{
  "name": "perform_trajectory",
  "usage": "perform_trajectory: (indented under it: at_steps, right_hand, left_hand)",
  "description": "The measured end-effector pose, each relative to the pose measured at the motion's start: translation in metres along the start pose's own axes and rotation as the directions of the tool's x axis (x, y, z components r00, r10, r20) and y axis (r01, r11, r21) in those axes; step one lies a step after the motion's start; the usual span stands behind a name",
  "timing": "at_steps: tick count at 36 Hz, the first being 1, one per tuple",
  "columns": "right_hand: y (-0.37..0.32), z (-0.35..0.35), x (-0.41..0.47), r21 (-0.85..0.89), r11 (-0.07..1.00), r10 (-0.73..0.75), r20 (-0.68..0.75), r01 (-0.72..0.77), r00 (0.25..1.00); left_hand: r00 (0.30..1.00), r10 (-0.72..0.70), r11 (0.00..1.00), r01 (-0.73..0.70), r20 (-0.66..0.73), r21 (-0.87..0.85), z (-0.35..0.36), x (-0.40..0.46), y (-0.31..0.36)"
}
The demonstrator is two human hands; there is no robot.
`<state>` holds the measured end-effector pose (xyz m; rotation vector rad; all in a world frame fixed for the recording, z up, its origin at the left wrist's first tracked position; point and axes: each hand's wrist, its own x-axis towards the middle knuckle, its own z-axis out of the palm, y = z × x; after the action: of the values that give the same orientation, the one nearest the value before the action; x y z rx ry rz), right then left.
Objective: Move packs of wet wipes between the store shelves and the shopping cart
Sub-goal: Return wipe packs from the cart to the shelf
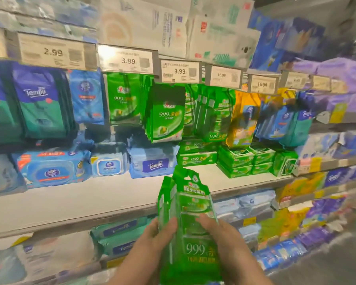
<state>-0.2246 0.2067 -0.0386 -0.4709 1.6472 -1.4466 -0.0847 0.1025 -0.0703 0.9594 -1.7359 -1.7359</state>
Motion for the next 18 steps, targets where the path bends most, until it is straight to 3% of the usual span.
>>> perform_trajectory:
  at_steps: [4, 6, 10, 13, 18]
  right_hand:
    - [-0.017, -0.01, 0.018, -0.04, 0.998, -0.059, -0.08, 0.056, 0.995]
    - [-0.023, -0.019, 0.023, -0.012, 0.996, -0.092, -0.042, 0.092, 0.995]
    - [-0.027, -0.031, 0.037, 0.0, 0.993, -0.121, -0.05, 0.121, 0.991]
    - [-0.036, -0.024, 0.033, -0.101, 0.992, -0.089, -0.107, 0.079, 0.99]
    - [-0.023, -0.019, 0.04, -0.058, 0.996, -0.066, -0.053, 0.063, 0.996]
  left_hand:
    - [0.99, 0.05, 0.993, -0.035, 0.131, -0.111, 0.003, 0.02, 0.012]
    - [0.991, 0.024, 0.991, -0.006, 0.131, -0.137, 0.009, 0.031, 0.02]
    - [0.981, -0.076, 0.907, 0.143, 0.18, -0.396, 0.017, 0.046, 0.021]
    - [0.976, -0.067, 0.897, 0.15, 0.207, -0.416, 0.012, 0.047, 0.02]
    - [0.981, -0.052, 0.897, 0.128, 0.186, -0.423, -0.006, 0.039, 0.019]
